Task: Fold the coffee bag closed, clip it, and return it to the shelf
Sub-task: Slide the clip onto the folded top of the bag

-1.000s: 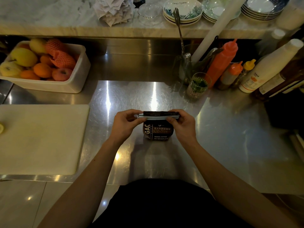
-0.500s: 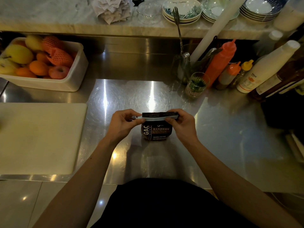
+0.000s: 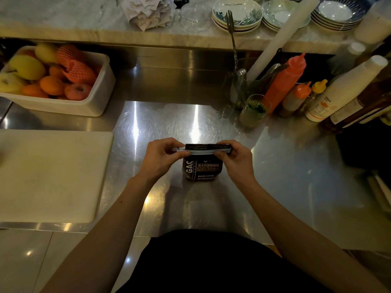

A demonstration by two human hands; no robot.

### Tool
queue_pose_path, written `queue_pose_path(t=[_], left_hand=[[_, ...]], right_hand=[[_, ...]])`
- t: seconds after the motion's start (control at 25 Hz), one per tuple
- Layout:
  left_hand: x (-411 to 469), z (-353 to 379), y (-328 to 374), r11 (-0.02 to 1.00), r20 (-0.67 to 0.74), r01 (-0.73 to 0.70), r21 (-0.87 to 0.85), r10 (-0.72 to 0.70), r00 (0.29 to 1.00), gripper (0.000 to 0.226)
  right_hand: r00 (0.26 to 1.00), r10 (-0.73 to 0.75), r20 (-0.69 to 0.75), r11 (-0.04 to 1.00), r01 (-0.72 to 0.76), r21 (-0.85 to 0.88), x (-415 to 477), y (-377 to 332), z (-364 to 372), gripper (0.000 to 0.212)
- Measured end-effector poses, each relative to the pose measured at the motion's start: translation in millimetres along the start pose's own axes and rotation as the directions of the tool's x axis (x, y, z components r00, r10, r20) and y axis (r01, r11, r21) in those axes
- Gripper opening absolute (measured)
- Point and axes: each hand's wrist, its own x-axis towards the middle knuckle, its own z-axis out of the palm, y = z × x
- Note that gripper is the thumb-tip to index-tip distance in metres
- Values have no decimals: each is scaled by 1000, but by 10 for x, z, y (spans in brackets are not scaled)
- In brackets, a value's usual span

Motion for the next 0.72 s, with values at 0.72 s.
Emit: queue_pose_path(t=[0.72], left_hand=[[64, 13, -15, 918, 120, -254, 306, 228, 966, 20]], right_hand=[[782, -71, 619, 391, 593, -704, 356, -584, 2, 26]])
